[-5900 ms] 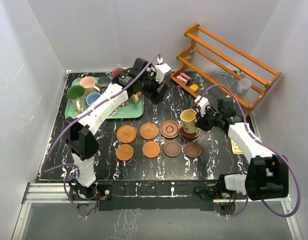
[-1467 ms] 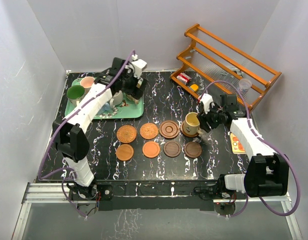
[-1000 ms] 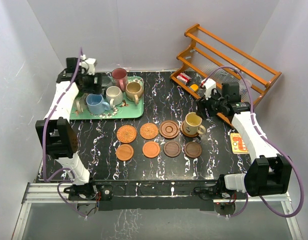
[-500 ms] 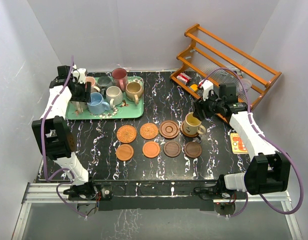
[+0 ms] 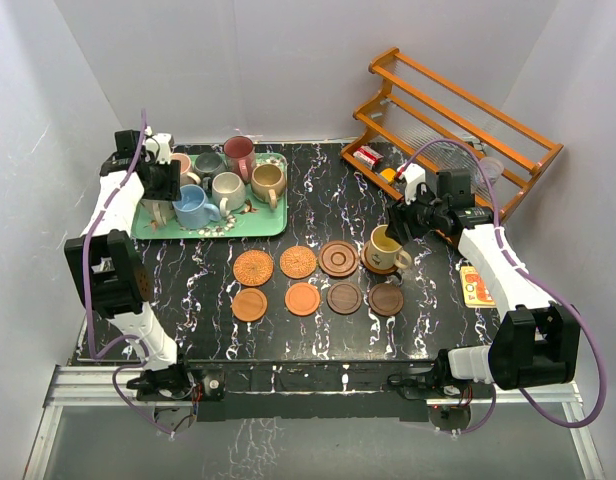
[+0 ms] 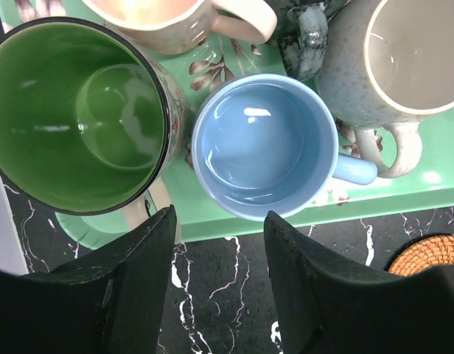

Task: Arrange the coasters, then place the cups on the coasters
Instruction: Pick up the cup from the tray.

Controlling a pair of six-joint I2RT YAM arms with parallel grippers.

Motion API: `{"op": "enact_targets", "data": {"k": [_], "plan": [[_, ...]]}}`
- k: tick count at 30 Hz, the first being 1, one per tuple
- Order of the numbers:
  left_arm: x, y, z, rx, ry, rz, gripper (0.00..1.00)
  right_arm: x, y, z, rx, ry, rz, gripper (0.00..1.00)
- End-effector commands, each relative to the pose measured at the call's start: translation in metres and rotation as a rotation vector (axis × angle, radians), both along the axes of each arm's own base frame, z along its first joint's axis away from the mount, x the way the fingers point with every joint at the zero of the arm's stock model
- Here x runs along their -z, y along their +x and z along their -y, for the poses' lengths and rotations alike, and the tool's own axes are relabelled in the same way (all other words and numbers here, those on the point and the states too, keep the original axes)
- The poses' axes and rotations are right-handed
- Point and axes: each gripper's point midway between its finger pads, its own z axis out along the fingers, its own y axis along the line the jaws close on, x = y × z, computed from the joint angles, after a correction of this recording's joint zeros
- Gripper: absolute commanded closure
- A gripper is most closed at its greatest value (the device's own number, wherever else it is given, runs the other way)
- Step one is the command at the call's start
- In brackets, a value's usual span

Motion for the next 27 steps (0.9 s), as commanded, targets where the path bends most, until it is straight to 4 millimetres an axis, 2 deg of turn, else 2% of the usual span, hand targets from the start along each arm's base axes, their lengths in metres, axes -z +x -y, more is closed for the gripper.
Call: {"op": "enact_targets", "data": {"k": [1, 27], "plan": [[-0.004, 0.012, 0.007, -0.004, -0.050, 0.032, 0.52, -0.018, 0.007, -0.003, -0.015, 0.013, 0.081, 0.40], [0.051, 0.009, 0.014, -0.043, 0.036, -0.036, 0.60, -0.010, 0.006, -0.005, -0.030, 0.006, 0.055, 0.39]]}}
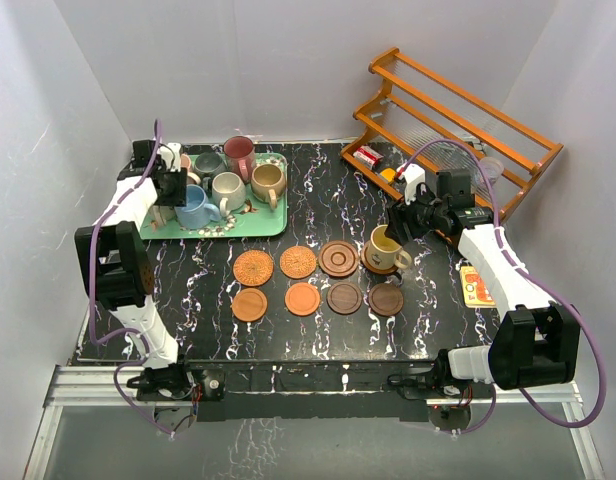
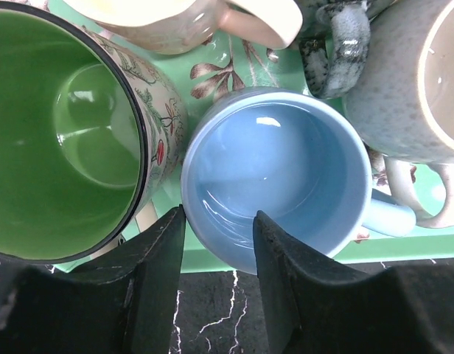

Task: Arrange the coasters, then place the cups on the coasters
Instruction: Pick up the cup from the tray.

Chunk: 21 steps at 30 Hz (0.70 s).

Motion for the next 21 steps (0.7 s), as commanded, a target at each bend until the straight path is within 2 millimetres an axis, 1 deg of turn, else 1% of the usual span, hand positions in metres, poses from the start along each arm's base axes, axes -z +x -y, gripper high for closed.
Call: {"op": "enact_targets", "data": {"k": [1, 4, 7, 10, 14, 17, 21], "plan": [[0.011, -0.005, 0.006, 0.014, 0.007, -0.024, 0.61, -0.010, 0.006, -0.003, -0.020, 0.004, 0.052, 0.39], [0.019, -0.007, 0.014, 0.036, -0.001, -0.040, 0.64, -0.008, 0.006, -0.003, -0.020, 0.002, 0.048, 0.39], [0.022, -0.010, 0.020, 0.056, -0.009, -0.051, 0.68, -0.006, 0.005, -0.002, -0.018, -0.001, 0.043, 0.39], [0.026, -0.016, 0.027, 0.082, -0.015, -0.066, 0.72, -0.005, 0.005, -0.002, -0.016, -0.005, 0.042, 0.39], [0.028, -0.025, 0.031, 0.105, -0.012, -0.092, 0.75, -0.004, 0.005, -0.002, -0.018, -0.004, 0.040, 0.39], [0.025, -0.027, 0.028, 0.110, 0.010, -0.092, 0.76, -0.003, 0.005, -0.002, -0.018, -0.003, 0.034, 0.39], [0.024, -0.019, 0.023, 0.113, 0.037, -0.095, 0.69, -0.002, 0.005, -0.002, -0.020, -0.005, 0.031, 0.39]]}}
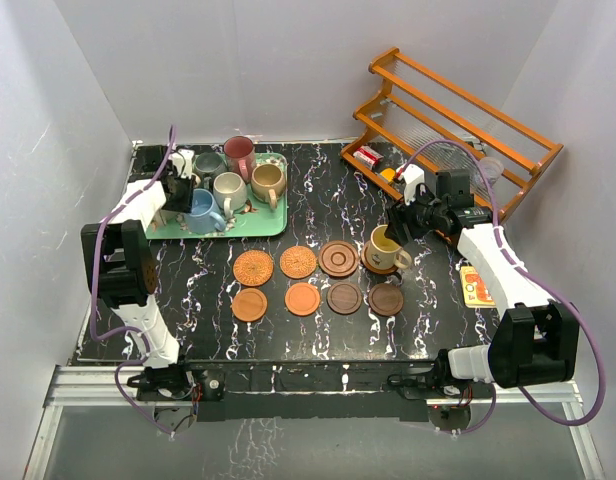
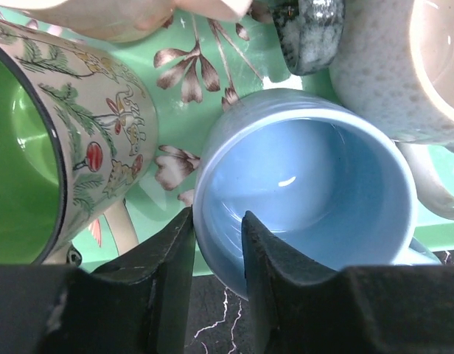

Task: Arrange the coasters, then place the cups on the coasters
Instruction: Pick up the cup from the tray.

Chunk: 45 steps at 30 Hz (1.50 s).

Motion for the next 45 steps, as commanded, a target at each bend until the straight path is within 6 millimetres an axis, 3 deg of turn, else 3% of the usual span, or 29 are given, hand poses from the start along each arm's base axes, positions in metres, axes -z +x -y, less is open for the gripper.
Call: {"op": "enact_targets", "data": {"k": [1, 8, 15, 25, 30, 36, 40, 45], "plan": [[0.002, -0.010, 0.008, 0.043, -0.008, -0.067, 0.68, -0.004, 0.005, -0.003, -0.017, -0.001, 0.035, 0.38], [0.004, 0.008, 0.007, 0.052, -0.005, -0.075, 0.67, -0.002, 0.004, -0.002, -0.016, -0.006, 0.031, 0.38], [0.006, 0.012, 0.007, 0.072, 0.001, -0.080, 0.80, 0.001, 0.004, -0.002, -0.016, -0.008, 0.018, 0.38], [-0.044, 0.008, 0.002, 0.089, 0.048, -0.009, 0.99, -0.003, 0.003, -0.006, -0.031, 0.010, 0.022, 0.37], [-0.075, -0.005, 0.008, 0.079, 0.016, 0.030, 1.00, -0.014, 0.003, -0.017, -0.067, 0.033, 0.054, 0.38], [-0.109, -0.026, 0.035, 0.103, -0.093, 0.063, 1.00, -0.031, 0.004, -0.029, -0.102, 0.036, 0.119, 0.37], [-0.125, -0.039, 0.066, 0.164, -0.088, 0.090, 1.00, -0.038, 0.008, -0.028, -0.074, 0.043, 0.133, 0.37], [-0.150, -0.044, 0.115, 0.255, -0.091, 0.143, 1.00, -0.029, 0.012, -0.017, 0.009, 0.017, 0.117, 0.37]]}}
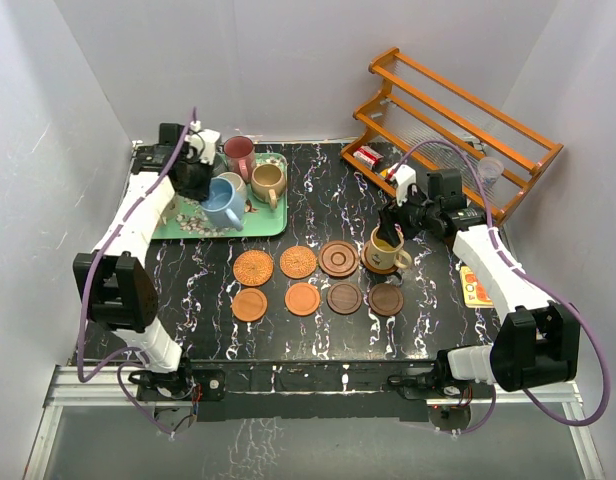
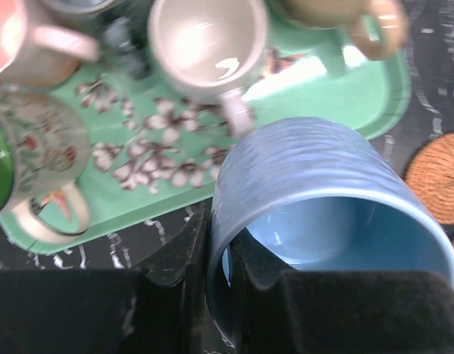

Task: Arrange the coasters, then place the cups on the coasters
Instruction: Pick up the cup from the tray, then place the cup on the coaster.

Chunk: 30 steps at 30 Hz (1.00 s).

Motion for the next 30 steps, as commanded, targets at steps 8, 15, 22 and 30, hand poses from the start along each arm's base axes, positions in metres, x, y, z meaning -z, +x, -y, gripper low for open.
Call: {"op": "enact_targets", "data": {"k": [8, 15, 22, 30], "plan": [[-0.072, -0.002, 0.136, 0.226, -0.041, 0.190, 1.00, -0.020, 0.025, 0.024, 0.164, -0.036, 0.126, 0.33], [-0.068, 0.006, 0.204, 0.313, -0.020, 0.253, 1.00, -0.026, 0.031, 0.052, 0.263, -0.046, 0.160, 0.27], [-0.052, 0.003, 0.230, 0.350, 0.003, 0.247, 1.00, -0.033, 0.034, 0.081, 0.352, -0.065, 0.218, 0.13], [-0.041, 0.005, 0.222, 0.349, 0.063, 0.252, 1.00, -0.036, 0.035, 0.083, 0.369, -0.065, 0.243, 0.02]]}}
